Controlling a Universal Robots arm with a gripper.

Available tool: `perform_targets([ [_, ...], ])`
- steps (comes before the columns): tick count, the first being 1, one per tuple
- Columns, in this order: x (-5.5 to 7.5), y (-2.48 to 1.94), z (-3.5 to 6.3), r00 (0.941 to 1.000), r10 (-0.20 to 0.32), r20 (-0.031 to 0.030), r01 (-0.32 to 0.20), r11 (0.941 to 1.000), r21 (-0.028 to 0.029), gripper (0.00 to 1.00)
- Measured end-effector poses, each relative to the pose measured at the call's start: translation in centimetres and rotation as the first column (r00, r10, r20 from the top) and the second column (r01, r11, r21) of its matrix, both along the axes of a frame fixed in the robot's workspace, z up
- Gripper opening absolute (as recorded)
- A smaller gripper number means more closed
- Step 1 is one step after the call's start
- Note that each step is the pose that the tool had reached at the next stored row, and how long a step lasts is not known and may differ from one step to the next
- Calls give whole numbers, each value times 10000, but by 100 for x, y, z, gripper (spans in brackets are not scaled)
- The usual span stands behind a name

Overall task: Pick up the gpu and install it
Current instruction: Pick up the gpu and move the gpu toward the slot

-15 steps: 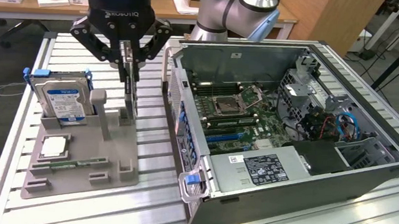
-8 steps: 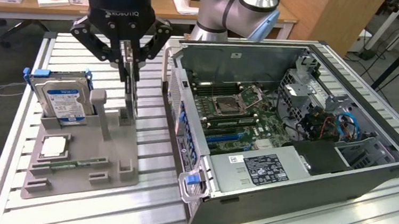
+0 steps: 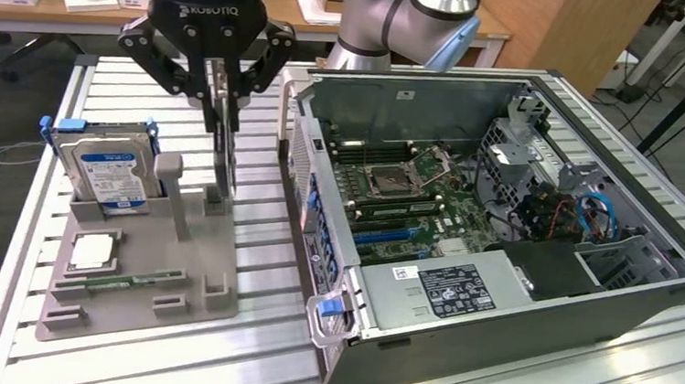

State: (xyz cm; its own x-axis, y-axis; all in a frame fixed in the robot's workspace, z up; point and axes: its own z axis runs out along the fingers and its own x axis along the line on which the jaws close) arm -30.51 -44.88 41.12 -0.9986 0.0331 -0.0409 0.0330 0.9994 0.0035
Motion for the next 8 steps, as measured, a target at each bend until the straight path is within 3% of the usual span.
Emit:
perform_targets([
  [8,20,0,10,10000,2,-3,-2,10000,-2,26],
])
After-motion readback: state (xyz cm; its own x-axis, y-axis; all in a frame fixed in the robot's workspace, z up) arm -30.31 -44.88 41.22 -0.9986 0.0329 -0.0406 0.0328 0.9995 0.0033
